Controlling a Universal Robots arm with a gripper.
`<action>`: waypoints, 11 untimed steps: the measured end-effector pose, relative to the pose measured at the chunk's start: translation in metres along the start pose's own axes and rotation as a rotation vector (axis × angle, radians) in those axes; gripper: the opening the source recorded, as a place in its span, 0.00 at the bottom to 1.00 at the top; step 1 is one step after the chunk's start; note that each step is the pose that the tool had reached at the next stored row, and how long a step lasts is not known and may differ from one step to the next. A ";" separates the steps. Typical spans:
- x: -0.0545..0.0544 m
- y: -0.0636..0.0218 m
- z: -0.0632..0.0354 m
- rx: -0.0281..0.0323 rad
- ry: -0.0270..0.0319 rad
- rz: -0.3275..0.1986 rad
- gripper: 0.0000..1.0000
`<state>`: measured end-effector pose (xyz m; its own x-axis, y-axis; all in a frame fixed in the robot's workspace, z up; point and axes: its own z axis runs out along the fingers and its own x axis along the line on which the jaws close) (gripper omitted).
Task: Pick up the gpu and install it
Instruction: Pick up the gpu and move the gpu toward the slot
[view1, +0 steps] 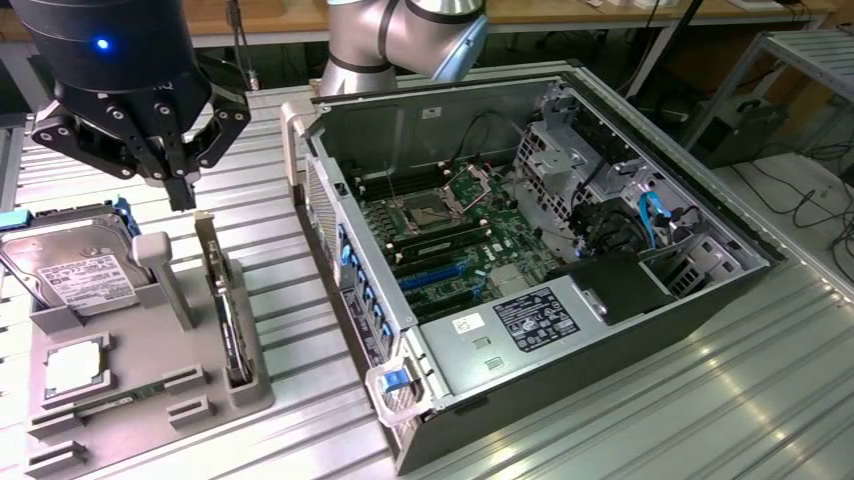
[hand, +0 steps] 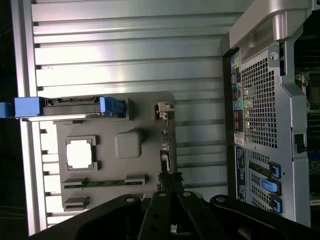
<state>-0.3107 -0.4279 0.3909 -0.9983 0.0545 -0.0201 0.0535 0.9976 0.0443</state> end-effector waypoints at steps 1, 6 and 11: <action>0.000 0.0000 0.0000 0.0000 0.0000 0.000 0.11; 0.000 0.0000 0.0000 0.0000 0.0000 0.000 0.11; 0.000 0.0000 0.0000 0.0000 0.0000 0.000 0.11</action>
<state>-0.3107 -0.4279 0.3909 -0.9983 0.0545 -0.0202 0.0536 0.9976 0.0443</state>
